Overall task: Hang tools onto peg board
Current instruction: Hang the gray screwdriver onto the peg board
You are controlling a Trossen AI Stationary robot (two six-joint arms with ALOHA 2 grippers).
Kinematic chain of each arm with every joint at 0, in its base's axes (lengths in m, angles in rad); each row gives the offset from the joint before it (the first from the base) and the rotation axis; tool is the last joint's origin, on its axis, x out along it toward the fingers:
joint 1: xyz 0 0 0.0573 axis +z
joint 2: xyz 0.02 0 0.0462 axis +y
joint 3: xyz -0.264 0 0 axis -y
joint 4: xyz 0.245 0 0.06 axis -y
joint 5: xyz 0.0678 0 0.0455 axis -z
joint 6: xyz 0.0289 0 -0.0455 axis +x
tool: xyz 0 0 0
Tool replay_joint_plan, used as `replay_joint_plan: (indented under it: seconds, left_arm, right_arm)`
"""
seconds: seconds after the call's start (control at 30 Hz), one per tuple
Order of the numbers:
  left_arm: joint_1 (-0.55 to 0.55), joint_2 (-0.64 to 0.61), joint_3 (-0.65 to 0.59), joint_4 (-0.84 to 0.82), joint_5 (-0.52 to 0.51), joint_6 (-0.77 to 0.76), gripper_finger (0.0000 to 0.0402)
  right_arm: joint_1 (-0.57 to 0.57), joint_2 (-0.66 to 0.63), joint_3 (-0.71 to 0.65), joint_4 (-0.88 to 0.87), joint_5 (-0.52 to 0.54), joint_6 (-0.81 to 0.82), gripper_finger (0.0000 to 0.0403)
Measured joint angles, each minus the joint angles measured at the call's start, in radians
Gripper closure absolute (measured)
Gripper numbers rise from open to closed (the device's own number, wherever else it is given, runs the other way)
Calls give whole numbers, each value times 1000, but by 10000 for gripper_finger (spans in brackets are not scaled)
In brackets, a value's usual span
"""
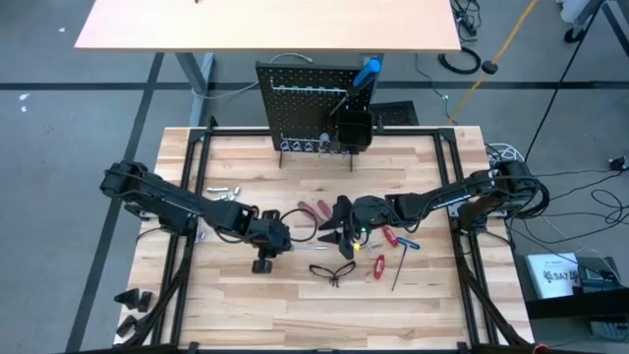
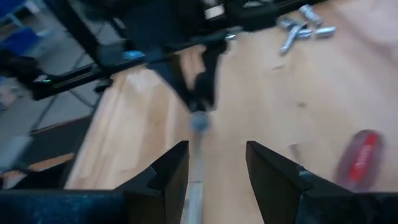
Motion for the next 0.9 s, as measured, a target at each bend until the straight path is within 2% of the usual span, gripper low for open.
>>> replay_joint_plan:
  seconds: [0.2, 0.43, 0.6, 0.7, 0.9]
  left_arm:
    - [19, 43, 3, 4, 3, 21, 307]
    - [18, 45, 3, 67, 15, 55, 307]
    - [18, 45, 3, 59, 19, 57, 307]
    - [18, 46, 3, 55, 19, 58, 307]
    - [18, 45, 3, 55, 16, 79, 307]
  right_arm:
    - [0, 3, 0, -71, -16, 30, 250]
    - [0, 92, 9, -73, -44, 39, 250]
    - [0, 156, 76, -91, -73, 16, 251]
    - [1, 198, 133, -157, -120, 13, 263]
    - [13, 274, 225, -215, -141, -11, 300]
